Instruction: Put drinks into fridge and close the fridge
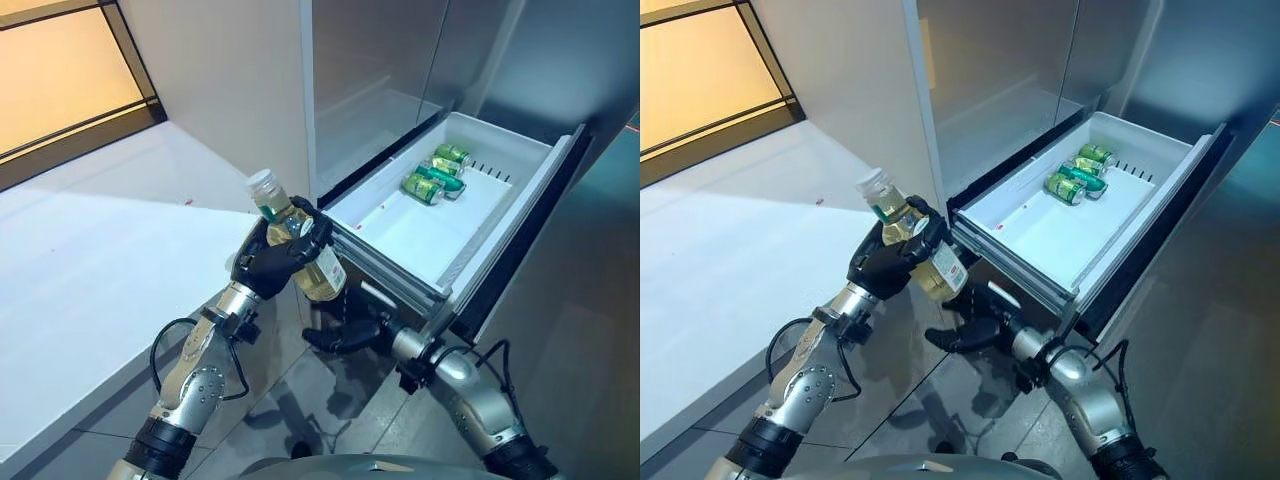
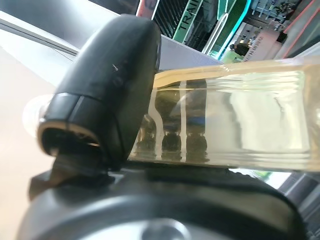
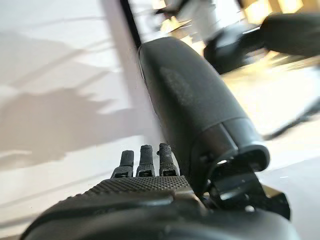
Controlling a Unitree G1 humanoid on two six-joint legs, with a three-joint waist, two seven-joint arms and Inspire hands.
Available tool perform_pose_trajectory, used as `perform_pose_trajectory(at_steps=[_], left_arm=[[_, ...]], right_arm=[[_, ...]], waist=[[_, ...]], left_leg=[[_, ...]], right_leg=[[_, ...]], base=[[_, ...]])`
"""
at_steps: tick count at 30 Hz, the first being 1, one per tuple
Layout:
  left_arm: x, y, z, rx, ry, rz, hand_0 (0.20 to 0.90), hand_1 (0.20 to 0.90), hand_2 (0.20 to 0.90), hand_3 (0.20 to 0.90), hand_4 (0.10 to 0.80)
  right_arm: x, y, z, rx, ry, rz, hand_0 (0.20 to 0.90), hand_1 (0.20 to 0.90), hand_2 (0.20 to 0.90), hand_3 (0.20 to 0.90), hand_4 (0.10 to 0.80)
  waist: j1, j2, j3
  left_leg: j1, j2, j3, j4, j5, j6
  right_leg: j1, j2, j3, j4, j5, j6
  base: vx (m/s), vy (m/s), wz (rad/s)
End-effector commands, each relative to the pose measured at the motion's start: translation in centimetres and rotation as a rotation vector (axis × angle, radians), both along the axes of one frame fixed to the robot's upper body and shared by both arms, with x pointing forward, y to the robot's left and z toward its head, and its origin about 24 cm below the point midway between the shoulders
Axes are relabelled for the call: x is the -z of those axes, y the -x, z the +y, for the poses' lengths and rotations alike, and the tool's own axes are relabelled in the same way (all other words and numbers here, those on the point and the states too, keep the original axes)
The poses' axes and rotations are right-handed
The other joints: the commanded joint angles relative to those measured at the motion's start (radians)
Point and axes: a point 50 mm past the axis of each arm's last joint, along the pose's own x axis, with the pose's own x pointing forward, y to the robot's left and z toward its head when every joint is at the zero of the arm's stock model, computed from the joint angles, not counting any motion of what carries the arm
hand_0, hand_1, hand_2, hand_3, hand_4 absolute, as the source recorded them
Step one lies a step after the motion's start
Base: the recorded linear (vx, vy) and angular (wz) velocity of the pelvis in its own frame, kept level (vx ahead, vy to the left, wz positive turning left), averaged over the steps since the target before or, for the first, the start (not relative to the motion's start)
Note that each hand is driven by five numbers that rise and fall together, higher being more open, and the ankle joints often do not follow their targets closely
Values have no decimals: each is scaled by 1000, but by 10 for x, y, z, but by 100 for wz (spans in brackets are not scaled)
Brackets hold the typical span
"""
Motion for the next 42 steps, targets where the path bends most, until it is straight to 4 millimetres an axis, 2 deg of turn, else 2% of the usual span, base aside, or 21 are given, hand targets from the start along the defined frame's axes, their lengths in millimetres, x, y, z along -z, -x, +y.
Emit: perform_pose_trajectory(at_steps=[1, 6, 12, 21, 25, 30, 35, 42], left_arm=[[-68, -4, -3, 32, 26, -386, 300, 300, 300, 200, 100], [-70, -2, -8, 74, -28, -393, 300, 300, 300, 200, 100], [-74, -4, -16, 92, -99, -431, 300, 300, 300, 200, 100], [-81, -13, -16, -23, -203, -493, 300, 300, 300, 200, 100], [-79, -15, -18, 5, -176, -472, 300, 300, 300, 200, 100], [-76, -10, -32, 158, -105, -461, 300, 300, 300, 200, 100], [-84, -5, -41, 225, 38, -506, 300, 300, 300, 200, 100], [-95, 5, -52, 277, 95, -584, 300, 300, 300, 200, 100]], right_arm=[[-72, -19, 6, -66, -214, -243, 900, 900, 900, 900, 800], [-83, -18, 2, -124, -224, -232, 900, 900, 900, 900, 800], [-91, -16, 8, -233, -229, -217, 900, 900, 900, 900, 800], [-104, -18, 15, -300, -192, -267, 900, 900, 900, 900, 800], [-107, -21, 15, -285, -176, -278, 900, 900, 900, 900, 800], [-108, -22, 18, -276, -175, -266, 900, 900, 900, 900, 800], [-103, -24, 24, -263, -151, -226, 900, 900, 900, 900, 800], [-99, -29, 29, -198, -156, -197, 900, 900, 900, 900, 800]], waist=[[0, 7, -73], [1, -1, -74], [0, -12, -76], [-2, -19, -81], [-5, -21, -82], [-8, -19, -80], [-15, -20, -80], [-14, -23, -76]], left_leg=[[16, 3, 27, 2, -109, 1], [14, 4, 33, 2, -106, 3], [11, 1, 30, 2, -106, 4], [6, 0, 32, 2, -104, 1], [4, 0, 32, 2, -103, 1], [3, 1, 35, 2, -102, 0], [5, 0, 40, 2, -104, 1], [7, -2, 35, 2, -105, 4]], right_leg=[[-48, -1, -4, 59, -23, 57], [-49, -1, -3, 59, -20, 56], [-50, 0, -3, 53, -13, 56], [-51, -1, -3, 44, -6, 57], [-54, 1, 2, 42, -3, 57], [-57, 2, 5, 43, 0, 58], [-59, 3, 12, 43, 0, 58], [-58, 6, 15, 44, 0, 54]], base=[[0, 0, 0], [0, 0, 0], [0, 0, 0], [0, 0, 0], [0, 0, 0], [0, 0, 0], [0, 0, 0], [2, 2, -1]])
